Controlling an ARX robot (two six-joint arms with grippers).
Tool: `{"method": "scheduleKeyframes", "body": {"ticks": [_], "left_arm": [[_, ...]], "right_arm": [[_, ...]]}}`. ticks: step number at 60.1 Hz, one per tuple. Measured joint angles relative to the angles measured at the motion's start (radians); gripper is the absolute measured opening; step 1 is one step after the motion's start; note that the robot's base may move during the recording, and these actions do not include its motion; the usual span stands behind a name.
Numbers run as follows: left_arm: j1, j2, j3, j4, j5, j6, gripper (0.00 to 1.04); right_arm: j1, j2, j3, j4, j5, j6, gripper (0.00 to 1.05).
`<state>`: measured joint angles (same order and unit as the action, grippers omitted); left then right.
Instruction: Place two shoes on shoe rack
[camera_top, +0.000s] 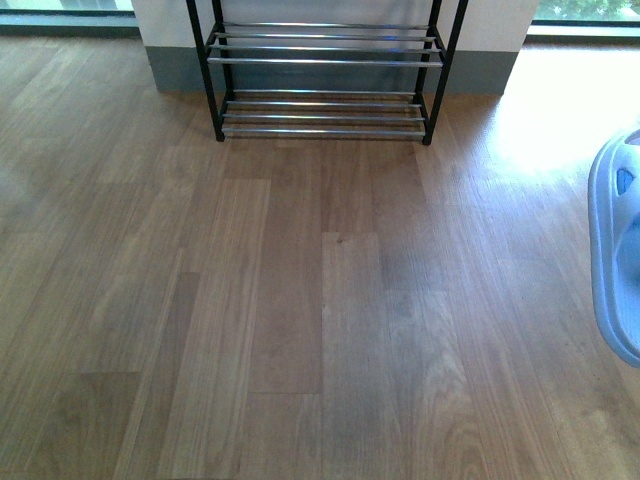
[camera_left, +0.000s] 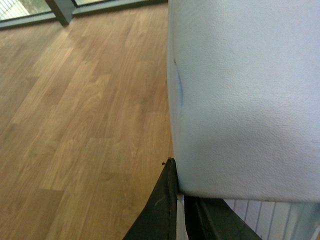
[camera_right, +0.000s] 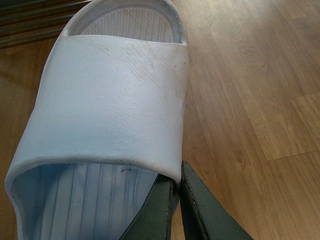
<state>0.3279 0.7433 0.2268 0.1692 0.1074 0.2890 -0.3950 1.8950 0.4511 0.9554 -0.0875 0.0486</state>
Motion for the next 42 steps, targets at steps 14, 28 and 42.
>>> {"method": "scheduleKeyframes", "body": {"ticks": [14,28,42], "left_arm": [[-0.010,-0.017,0.000,-0.002,-0.003,-0.026,0.02],[-0.010,-0.018,0.000,-0.002,-0.003,-0.027,0.02],[-0.010,-0.018,-0.001,-0.002,-0.003,-0.028,0.02]], "right_arm": [[0.000,0.000,0.000,0.000,0.000,0.000,0.01],[0.000,0.000,0.000,0.000,0.000,0.000,0.01],[0.000,0.000,0.000,0.000,0.000,0.000,0.01]]}}
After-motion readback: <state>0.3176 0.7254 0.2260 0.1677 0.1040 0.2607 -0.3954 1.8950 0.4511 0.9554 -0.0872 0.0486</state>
